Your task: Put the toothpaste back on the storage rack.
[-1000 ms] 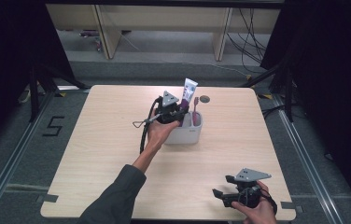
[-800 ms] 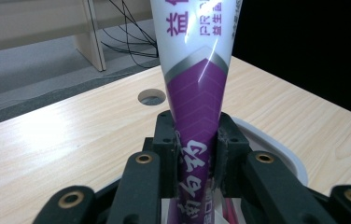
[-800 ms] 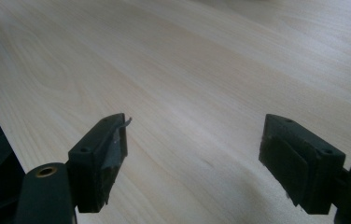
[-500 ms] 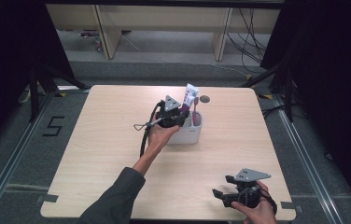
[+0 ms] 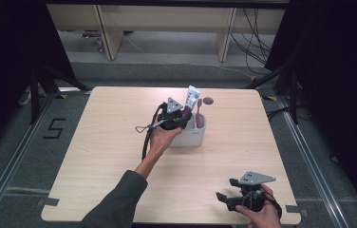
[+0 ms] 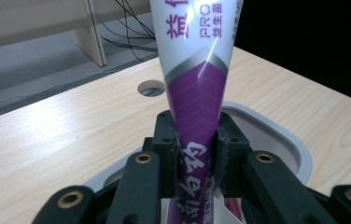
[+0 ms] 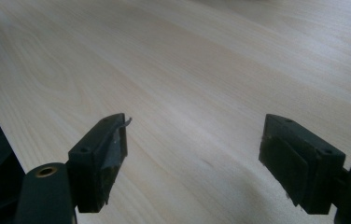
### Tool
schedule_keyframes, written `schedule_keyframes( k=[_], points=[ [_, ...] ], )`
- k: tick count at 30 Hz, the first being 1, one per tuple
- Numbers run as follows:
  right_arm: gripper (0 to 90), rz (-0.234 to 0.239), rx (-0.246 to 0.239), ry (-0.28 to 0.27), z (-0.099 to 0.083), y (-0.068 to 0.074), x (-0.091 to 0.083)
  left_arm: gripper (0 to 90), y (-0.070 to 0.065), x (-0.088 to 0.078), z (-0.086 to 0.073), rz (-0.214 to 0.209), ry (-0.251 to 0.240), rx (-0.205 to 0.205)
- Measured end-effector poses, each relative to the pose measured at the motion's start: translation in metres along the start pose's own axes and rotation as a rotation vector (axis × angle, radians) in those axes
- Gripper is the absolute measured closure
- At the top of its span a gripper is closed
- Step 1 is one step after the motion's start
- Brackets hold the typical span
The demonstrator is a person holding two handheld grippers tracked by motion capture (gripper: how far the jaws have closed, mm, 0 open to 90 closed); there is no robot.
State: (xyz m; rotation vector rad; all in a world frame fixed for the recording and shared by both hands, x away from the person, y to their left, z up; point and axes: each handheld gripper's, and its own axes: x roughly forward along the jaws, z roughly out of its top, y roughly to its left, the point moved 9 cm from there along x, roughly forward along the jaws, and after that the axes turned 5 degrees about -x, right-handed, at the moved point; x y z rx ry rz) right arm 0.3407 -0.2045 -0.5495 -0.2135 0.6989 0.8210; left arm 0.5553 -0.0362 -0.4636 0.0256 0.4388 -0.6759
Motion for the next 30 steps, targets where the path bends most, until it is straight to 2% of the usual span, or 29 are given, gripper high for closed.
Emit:
schedule_keyframes(
  k=[2,4,8,9,10,11,15,16,18,21,24,26,28,29,30],
  points=[
    [24.1,-0.003,-0.012,-0.001,0.0,-0.001,0.0,73.4,0.001,0.0,-0.001,0.006,0.004,0.002],
    [24.1,-0.002,0.018,0.007,-0.001,0.001,0.0,73.3,0.0,0.0,-0.002,0.008,0.009,-0.002],
    [24.1,-0.002,0.038,0.012,-0.001,0.003,-0.001,73.2,0.0,0.001,-0.003,0.005,0.014,0.001],
    [24.1,0.002,0.026,0.007,-0.001,0.002,-0.001,73.2,0.0,0.002,-0.004,0.006,0.02,-0.001],
    [24.1,0.0,-0.006,-0.001,0.0,0.0,0.0,73.2,0.001,0.002,-0.007,0.012,0.027,0.006],
    [24.1,-0.003,-0.012,-0.002,0.0,0.0,0.0,73.2,0.001,0.003,-0.008,0.01,0.031,0.003],
    [24.1,-0.007,0.004,0.004,0.0,0.0,-0.001,72.9,0.002,0.002,-0.013,0.017,0.032,0.002],
    [24.1,-0.002,-0.021,-0.005,0.0,-0.001,0.0,72.9,0.002,0.001,-0.013,0.016,0.033,0.003],
    [24.1,-0.01,-0.002,0.005,-0.001,-0.001,0.0,72.7,0.002,0.001,-0.013,0.018,0.037,0.005],
    [24.1,-0.011,-0.007,0.004,-0.001,0.0,0.001,72.4,0.003,0.0,-0.014,0.028,0.046,0.02],
    [24.1,-0.015,-0.007,0.003,-0.001,-0.001,0.001,71.6,0.003,0.0,-0.014,0.028,0.043,0.017],
    [24.1,-0.016,-0.001,0.006,-0.001,0.0,0.001,70.9,0.005,-0.002,-0.015,0.033,0.065,0.043],
    [24.1,-0.015,-0.006,0.003,-0.001,0.0,0.001,69.3,0.004,-0.003,-0.016,0.03,0.068,0.042],
    [24.1,-0.016,-0.005,0.004,-0.001,0.0,0.001,66.7,0.003,-0.003,-0.015,0.025,0.058,0.018],
    [24.1,-0.016,-0.005,0.004,-0.001,0.0,0.001,65.1,0.003,-0.003,-0.015,0.025,0.058,0.018]
  ],
)
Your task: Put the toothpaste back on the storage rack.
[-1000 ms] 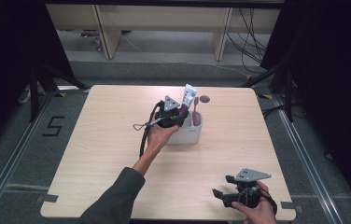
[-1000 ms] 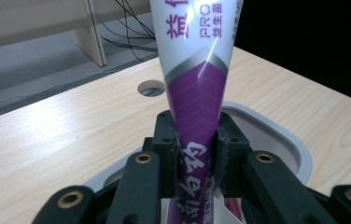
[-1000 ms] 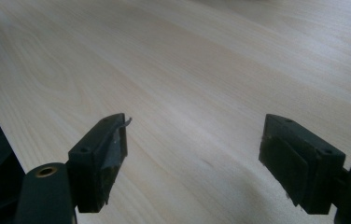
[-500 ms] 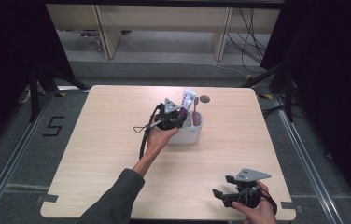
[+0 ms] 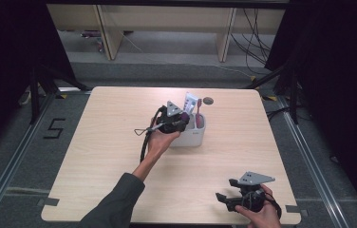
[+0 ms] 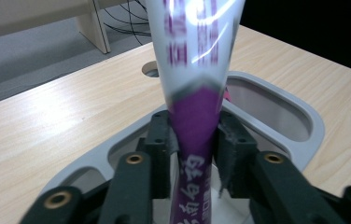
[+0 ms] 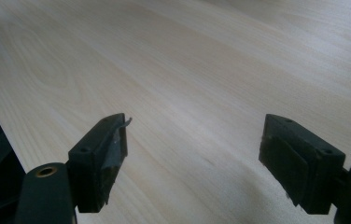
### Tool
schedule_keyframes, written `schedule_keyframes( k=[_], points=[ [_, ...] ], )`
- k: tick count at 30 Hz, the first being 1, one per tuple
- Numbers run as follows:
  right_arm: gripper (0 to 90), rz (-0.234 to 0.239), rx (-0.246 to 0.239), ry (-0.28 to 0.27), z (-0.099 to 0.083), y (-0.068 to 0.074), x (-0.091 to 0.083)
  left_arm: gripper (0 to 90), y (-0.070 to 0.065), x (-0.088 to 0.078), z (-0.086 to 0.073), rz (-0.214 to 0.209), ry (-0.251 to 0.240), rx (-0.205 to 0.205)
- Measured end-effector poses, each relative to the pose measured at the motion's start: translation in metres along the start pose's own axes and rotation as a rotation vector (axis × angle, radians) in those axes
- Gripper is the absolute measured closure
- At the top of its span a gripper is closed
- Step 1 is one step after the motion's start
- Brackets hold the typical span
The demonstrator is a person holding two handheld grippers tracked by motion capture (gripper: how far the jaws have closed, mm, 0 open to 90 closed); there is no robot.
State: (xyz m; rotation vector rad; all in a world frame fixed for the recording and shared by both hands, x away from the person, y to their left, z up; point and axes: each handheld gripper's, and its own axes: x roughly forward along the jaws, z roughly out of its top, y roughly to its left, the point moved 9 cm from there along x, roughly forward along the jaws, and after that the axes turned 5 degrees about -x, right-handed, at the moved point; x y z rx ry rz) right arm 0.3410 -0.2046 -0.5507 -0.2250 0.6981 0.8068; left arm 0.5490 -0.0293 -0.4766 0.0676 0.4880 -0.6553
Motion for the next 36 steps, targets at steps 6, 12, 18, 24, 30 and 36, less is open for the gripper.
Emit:
schedule_keyframes(
  k=[6,12,18,24,30,36],
  points=[
    [24.2,0.005,0.004,0.003,0.0,0.001,0.0,60.0,0.001,-0.012,0.01,0.002,-0.033,-0.031],
    [24.1,0.006,0.016,0.008,-0.001,0.002,0.0,56.0,0.0,-0.026,0.017,0.001,-0.04,-0.02],
    [24.2,0.006,0.011,0.007,-0.001,0.002,0.001,53.7,0.003,-0.031,0.015,0.001,-0.029,-0.016],
    [24.2,-0.002,0.01,0.006,-0.001,-0.001,-0.001,47.8,0.004,-0.041,0.012,0.004,-0.012,-0.019],
    [24.2,0.008,0.047,0.008,-0.001,0.003,-0.001,39.3,0.003,-0.055,0.007,-0.001,0.01,-0.023],
    [24.2,-0.005,0.013,0.003,-0.001,0.0,0.0,34.4,0.005,-0.068,-0.003,-0.021,0.021,-0.031]
  ],
)
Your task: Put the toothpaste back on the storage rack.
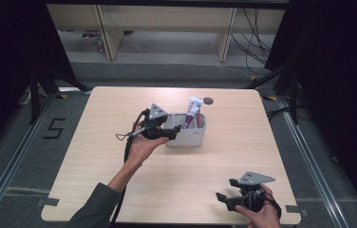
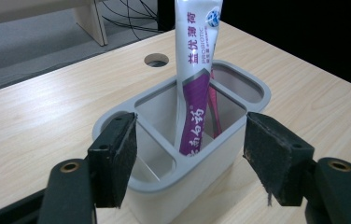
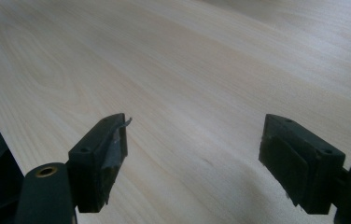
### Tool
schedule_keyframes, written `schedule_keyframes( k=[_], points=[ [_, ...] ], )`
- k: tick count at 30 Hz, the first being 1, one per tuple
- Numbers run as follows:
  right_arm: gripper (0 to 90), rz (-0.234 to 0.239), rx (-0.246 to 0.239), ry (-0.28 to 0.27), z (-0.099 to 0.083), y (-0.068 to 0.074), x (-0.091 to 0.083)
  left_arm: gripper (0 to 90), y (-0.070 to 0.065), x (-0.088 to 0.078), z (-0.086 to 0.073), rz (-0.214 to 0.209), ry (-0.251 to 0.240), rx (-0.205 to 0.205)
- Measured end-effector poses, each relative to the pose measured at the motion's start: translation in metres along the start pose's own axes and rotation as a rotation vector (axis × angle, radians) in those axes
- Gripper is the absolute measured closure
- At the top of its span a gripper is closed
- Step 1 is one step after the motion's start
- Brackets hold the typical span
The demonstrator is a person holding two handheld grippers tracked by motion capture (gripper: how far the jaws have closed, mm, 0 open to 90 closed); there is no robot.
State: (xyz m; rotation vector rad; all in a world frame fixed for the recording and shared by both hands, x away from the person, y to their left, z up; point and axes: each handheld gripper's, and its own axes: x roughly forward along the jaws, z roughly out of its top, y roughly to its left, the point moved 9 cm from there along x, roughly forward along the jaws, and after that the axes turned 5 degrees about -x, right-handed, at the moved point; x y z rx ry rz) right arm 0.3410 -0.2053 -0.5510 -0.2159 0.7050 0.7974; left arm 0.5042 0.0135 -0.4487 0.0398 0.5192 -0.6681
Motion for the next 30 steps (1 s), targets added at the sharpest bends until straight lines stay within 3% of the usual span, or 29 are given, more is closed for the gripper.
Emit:
schedule_keyframes(
  k=[2,3,11,15,18,20,22,23,26,30],
  points=[
    [24.2,0.0,-0.001,0.001,0.0,0.0,0.0,33.6,0.002,-0.002,-0.002,-0.012,-0.002,0.024],
    [24.2,0.0,-0.001,0.006,0.0,0.0,0.0,33.2,0.002,-0.003,-0.003,-0.01,-0.013,0.005],
    [24.2,0.005,0.005,0.007,-0.001,0.0,0.001,32.0,0.005,-0.015,-0.015,-0.011,-0.013,-0.019],
    [24.2,0.017,0.007,-0.005,0.0,0.001,0.002,31.6,0.004,-0.02,-0.02,-0.015,-0.004,-0.017],
    [24.2,-0.003,0.002,-0.003,0.0,0.0,0.001,31.3,0.005,-0.025,-0.025,-0.019,-0.002,-0.009],
    [24.2,0.031,0.01,0.007,-0.001,0.002,0.002,31.2,0.005,-0.029,-0.028,-0.017,0.002,-0.01],
    [24.2,0.03,0.011,0.007,-0.001,0.002,0.002,30.9,0.005,-0.03,-0.03,-0.017,0.004,-0.007],
    [24.2,0.005,-0.001,0.009,-0.001,0.0,0.001,30.8,0.005,-0.033,-0.033,-0.019,0.004,-0.011],
    [24.2,0.024,0.008,0.005,-0.001,0.002,0.002,29.9,0.006,-0.036,-0.038,-0.031,0.018,0.004],
    [24.2,0.002,-0.002,0.009,-0.001,0.0,0.001,28.4,0.005,-0.04,-0.045,-0.051,0.014,-0.001]
  ],
)
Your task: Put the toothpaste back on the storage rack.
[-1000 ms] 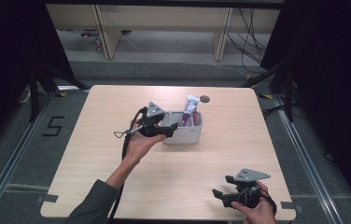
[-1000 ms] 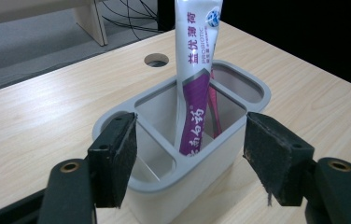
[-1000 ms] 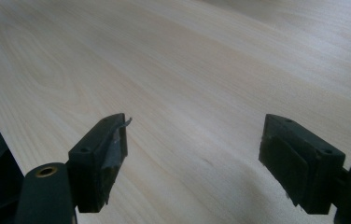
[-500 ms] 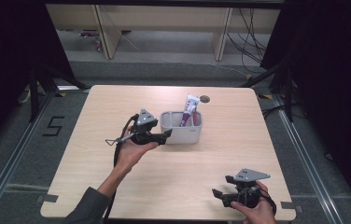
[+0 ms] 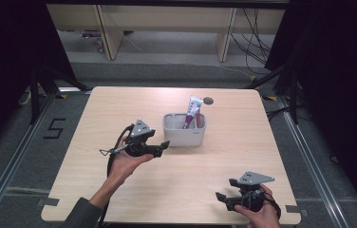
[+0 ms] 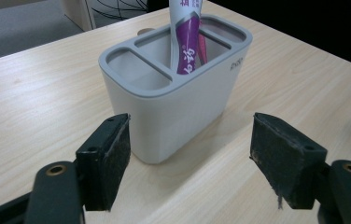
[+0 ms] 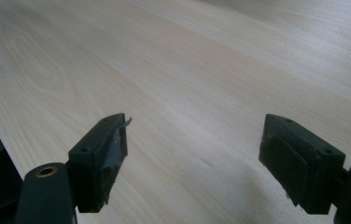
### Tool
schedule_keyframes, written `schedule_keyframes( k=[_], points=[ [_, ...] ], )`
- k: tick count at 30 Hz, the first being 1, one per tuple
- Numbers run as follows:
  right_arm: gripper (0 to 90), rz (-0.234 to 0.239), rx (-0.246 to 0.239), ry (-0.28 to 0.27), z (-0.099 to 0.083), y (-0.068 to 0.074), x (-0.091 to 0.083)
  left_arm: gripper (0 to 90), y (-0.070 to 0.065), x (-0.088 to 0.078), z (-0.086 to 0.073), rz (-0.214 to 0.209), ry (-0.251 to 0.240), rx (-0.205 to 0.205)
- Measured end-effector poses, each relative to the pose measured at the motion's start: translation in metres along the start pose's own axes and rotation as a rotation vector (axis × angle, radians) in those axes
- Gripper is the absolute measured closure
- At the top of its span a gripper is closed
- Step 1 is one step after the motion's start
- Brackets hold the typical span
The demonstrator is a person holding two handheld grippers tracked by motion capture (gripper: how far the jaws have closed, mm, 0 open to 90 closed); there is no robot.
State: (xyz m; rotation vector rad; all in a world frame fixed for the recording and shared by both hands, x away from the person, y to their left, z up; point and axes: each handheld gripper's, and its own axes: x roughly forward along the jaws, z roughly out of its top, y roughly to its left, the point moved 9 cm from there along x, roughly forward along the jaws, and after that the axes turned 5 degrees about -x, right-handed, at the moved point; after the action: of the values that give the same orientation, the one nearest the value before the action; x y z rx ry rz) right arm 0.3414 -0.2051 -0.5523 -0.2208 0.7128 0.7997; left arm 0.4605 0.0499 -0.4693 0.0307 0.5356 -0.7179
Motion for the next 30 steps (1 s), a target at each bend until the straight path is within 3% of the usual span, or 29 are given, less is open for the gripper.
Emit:
schedule_keyframes(
  k=[1,6,13,17,18,19,23,24,30],
  points=[
    [24.2,0.03,0.012,-0.006,0.0,0.003,0.001,28.0,0.0,-0.002,-0.002,-0.006,0.004,0.001],
    [24.2,-0.015,0.007,-0.009,0.001,-0.001,0.0,25.9,0.002,-0.009,-0.014,-0.01,0.015,0.005],
    [24.1,-0.005,0.009,-0.016,0.001,0.0,0.001,23.1,0.003,-0.012,-0.029,-0.02,0.019,-0.01],
    [24.2,-0.006,0.008,-0.017,0.001,0.0,0.001,22.4,0.002,-0.014,-0.034,-0.028,0.024,-0.001],
    [24.2,0.016,0.017,-0.02,0.001,0.002,0.002,22.2,0.001,-0.015,-0.035,-0.029,0.025,0.003],
    [24.2,-0.003,0.011,-0.017,0.001,0.0,0.001,22.3,0.001,-0.015,-0.036,-0.029,0.025,0.005],
    [24.2,0.016,0.014,-0.018,0.001,0.002,0.002,22.1,-0.001,-0.018,-0.039,-0.031,0.028,0.008],
    [24.2,-0.006,0.008,-0.015,0.001,0.0,0.001,22.1,-0.001,-0.018,-0.04,-0.03,0.024,0.008],
    [24.2,0.009,0.019,-0.009,0.0,0.002,0.002,19.7,-0.001,-0.021,-0.047,-0.031,0.037,0.015]
  ],
)
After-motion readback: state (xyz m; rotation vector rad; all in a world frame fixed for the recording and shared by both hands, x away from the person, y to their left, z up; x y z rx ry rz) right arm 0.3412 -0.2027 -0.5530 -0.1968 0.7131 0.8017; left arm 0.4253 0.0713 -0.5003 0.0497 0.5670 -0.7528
